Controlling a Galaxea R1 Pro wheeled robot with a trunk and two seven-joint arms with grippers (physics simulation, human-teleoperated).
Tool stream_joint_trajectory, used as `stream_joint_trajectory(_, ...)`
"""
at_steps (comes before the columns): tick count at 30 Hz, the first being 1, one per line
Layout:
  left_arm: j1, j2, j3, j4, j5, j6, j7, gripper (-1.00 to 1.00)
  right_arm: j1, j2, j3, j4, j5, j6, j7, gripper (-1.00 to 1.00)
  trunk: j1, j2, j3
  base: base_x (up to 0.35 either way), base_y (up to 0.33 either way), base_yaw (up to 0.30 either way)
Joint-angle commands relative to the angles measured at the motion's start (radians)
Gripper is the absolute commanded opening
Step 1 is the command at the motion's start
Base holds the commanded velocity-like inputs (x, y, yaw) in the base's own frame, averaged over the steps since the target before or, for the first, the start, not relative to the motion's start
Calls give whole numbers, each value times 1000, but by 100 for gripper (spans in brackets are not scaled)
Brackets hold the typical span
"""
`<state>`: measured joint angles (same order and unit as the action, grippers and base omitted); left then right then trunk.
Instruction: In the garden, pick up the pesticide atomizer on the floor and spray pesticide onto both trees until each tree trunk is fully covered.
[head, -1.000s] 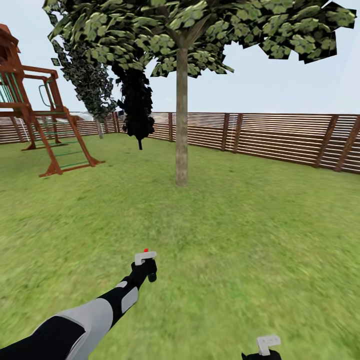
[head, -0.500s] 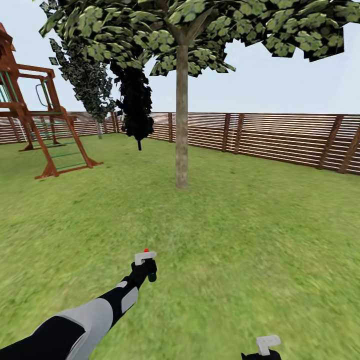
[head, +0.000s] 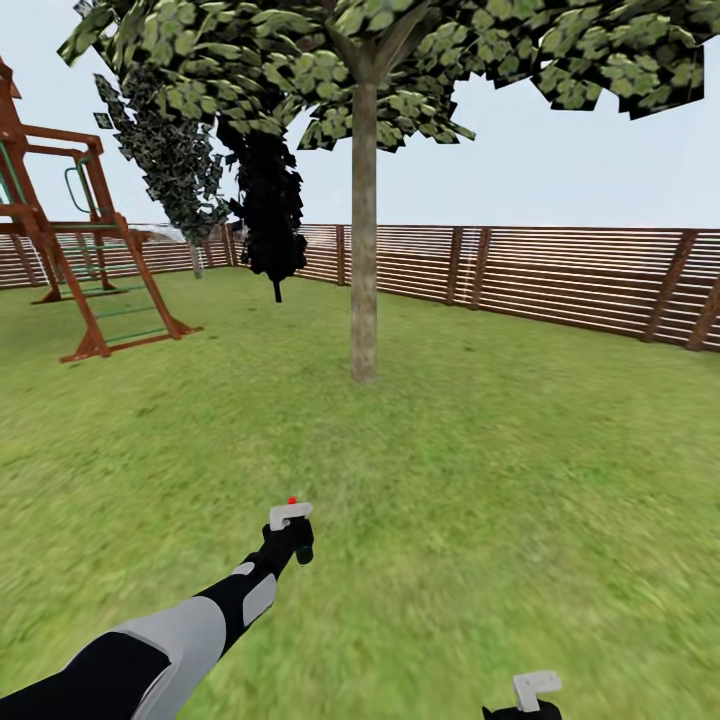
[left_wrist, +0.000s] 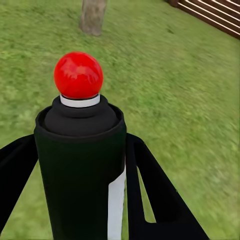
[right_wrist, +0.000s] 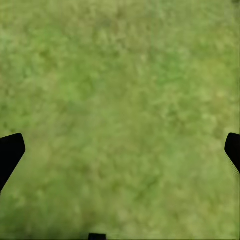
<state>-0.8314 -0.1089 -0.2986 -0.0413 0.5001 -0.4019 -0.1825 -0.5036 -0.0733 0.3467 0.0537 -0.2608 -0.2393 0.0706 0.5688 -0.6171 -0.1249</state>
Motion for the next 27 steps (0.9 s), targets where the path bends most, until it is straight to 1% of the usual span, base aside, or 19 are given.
stream_joint_trajectory(1, 0, 0, 0, 0, 0, 1, 0, -100, 0, 0, 0, 0, 0, 0, 0, 100, 0, 0, 0, 350, 0, 0)
stream_joint_trajectory(27, 0, 0, 1, 0, 0, 2, 0, -100, 0, 1, 0, 0, 0, 0, 0, 100, 0, 0, 0, 350, 0, 0)
